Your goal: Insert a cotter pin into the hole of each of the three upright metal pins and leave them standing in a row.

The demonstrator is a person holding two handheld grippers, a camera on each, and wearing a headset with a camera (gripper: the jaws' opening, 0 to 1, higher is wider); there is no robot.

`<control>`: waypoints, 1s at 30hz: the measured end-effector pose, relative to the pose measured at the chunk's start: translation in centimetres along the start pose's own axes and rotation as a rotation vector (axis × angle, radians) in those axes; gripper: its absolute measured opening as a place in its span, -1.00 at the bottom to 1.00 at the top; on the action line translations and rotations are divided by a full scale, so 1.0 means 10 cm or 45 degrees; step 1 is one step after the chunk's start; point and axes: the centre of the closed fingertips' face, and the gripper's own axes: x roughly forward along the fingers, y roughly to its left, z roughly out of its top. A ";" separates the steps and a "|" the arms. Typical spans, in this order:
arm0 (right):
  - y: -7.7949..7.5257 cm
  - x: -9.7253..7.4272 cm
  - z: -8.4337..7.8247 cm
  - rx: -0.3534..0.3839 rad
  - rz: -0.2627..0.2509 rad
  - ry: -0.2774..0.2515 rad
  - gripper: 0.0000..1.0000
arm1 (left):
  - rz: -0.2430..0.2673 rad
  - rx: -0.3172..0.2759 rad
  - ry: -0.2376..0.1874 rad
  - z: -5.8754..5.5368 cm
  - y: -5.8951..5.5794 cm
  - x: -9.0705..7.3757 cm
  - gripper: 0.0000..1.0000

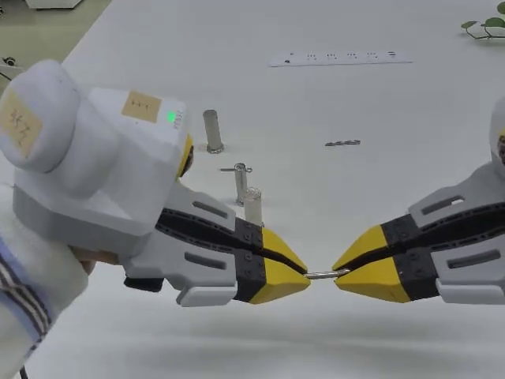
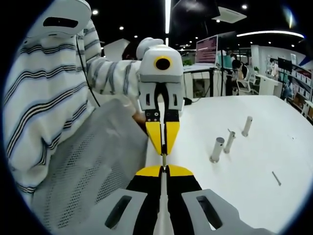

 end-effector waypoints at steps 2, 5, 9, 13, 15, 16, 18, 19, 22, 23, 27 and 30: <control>-0.02 0.00 0.00 0.006 -0.007 -0.004 -0.93 | 0.013 -0.026 -0.017 0.00 0.03 0.00 -0.97; -0.06 -0.02 0.01 0.016 -0.023 -0.019 -0.93 | 0.038 -0.036 -0.054 0.02 0.06 0.00 -0.95; -0.13 -0.02 0.00 0.051 -0.055 -0.043 -0.93 | 0.069 -0.042 -0.081 0.02 0.11 0.01 -0.70; -0.21 -0.02 -0.02 0.058 -0.086 -0.044 -0.93 | 0.149 -0.053 -0.076 -0.03 0.25 0.00 -0.42; -0.27 -0.02 -0.03 0.071 -0.112 -0.050 -0.93 | 0.193 -0.065 -0.074 -0.07 0.33 -0.02 -0.35; -0.32 -0.03 -0.03 0.082 -0.134 -0.053 -0.93 | 0.222 -0.082 -0.075 -0.10 0.38 -0.04 -0.32; -0.38 -0.04 -0.04 0.092 -0.161 -0.056 -0.93 | 0.301 -0.118 -0.079 -0.14 0.49 -0.07 -0.22; -0.43 -0.05 -0.05 0.097 -0.182 -0.058 -0.93 | 0.356 -0.145 -0.066 -0.19 0.56 -0.10 -0.11; -0.55 -0.05 -0.06 0.117 -0.226 -0.068 -0.93 | 0.389 -0.143 -0.065 -0.25 0.62 -0.14 -0.02; -0.60 -0.04 -0.07 0.122 -0.246 -0.071 -0.93 | 0.418 -0.156 -0.079 -0.26 0.65 -0.17 -0.02; -0.72 -0.01 -0.09 0.125 -0.284 -0.068 -0.93 | 0.511 -0.195 -0.092 -0.34 0.79 -0.24 -0.01; -0.81 0.02 -0.08 0.124 -0.307 -0.076 -0.93 | 0.578 -0.227 -0.089 -0.41 0.92 -0.27 0.02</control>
